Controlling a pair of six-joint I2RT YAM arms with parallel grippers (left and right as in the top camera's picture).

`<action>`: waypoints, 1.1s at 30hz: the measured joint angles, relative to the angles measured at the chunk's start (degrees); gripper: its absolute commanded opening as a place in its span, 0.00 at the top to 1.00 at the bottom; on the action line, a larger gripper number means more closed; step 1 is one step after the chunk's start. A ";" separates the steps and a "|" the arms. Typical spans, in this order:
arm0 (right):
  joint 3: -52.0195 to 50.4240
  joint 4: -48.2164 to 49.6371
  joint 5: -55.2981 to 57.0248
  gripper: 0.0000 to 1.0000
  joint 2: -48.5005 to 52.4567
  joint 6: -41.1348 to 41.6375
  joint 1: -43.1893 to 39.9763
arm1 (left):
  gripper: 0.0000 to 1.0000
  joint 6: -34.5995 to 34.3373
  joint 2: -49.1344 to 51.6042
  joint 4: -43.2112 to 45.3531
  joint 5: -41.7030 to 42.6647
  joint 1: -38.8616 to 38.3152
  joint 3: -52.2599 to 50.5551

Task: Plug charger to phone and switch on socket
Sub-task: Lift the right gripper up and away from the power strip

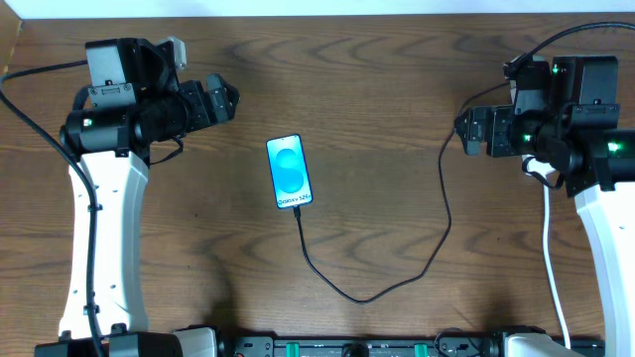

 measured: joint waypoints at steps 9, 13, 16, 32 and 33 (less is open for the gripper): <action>0.00 -0.02 0.55 0.01 0.00 0.00 0.00 | 0.02 0.00 0.00 0.00 0.00 0.00 0.00; 0.00 -0.02 1.64 0.01 0.00 0.00 0.00 | 0.02 0.00 0.00 0.00 0.00 0.00 0.00; 0.00 -0.02 1.88 0.01 0.00 0.00 0.00 | 0.02 0.00 0.00 0.00 0.02 0.00 0.00; -0.87 2.56 4.00 0.01 -4.22 -0.24 0.22 | 0.02 0.00 0.00 -0.02 0.00 0.00 0.00; -1.42 3.48 4.07 0.01 -5.81 -0.44 0.22 | 0.02 0.00 0.00 0.00 0.00 0.00 0.00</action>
